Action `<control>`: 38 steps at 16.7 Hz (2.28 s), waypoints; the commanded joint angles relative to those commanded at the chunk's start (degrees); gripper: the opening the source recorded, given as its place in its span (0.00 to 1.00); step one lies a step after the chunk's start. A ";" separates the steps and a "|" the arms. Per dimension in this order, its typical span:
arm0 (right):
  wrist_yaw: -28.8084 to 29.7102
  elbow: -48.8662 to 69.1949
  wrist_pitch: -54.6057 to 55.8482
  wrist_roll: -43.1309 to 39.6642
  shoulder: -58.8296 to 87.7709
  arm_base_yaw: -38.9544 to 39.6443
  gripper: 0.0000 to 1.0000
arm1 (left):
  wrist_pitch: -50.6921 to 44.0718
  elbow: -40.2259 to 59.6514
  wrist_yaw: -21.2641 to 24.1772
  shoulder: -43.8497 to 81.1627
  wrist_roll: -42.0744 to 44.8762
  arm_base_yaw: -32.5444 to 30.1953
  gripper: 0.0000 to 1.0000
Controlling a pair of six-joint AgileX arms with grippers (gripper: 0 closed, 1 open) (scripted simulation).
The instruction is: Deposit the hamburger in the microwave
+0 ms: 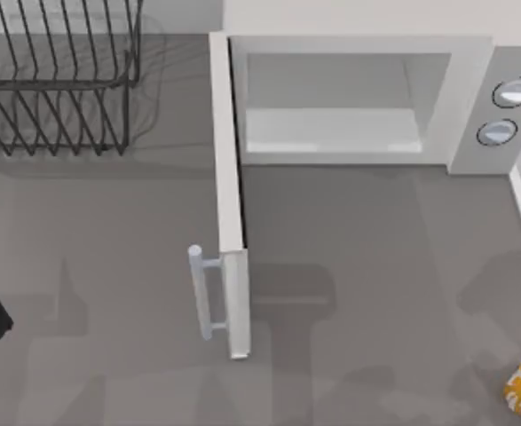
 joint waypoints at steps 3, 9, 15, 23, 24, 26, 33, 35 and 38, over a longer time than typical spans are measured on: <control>0.00 6.38 -7.88 -5.05 10.47 2.57 1.00 | 0.00 0.00 0.00 0.00 0.00 0.00 1.00; -0.02 12.64 -14.50 -9.61 19.96 4.89 1.00 | 0.00 0.00 0.00 0.00 0.00 0.00 1.00; -0.02 11.88 -13.48 -9.59 20.30 4.71 1.00 | 0.00 0.00 0.00 0.00 0.00 0.00 1.00; -0.04 2.59 6.16 -9.31 30.07 4.99 1.00 | 0.00 0.00 0.00 0.00 0.00 0.00 1.00; -0.04 1.82 7.55 -9.29 30.94 5.01 1.00 | 0.00 0.00 0.00 0.00 0.00 0.00 1.00; -0.04 1.25 8.53 -9.28 31.60 5.04 1.00 | 0.00 0.00 0.00 0.00 0.00 0.00 1.00; -0.04 1.25 8.53 -9.28 31.60 5.04 0.70 | 0.00 0.00 0.00 0.00 0.00 0.00 1.00; -0.04 1.25 8.53 -9.28 31.60 5.04 0.55 | 0.00 0.00 0.00 0.00 0.00 0.00 1.00; -0.04 1.25 8.53 -9.28 31.60 5.04 0.32 | 0.00 0.00 0.00 0.00 0.00 0.00 1.00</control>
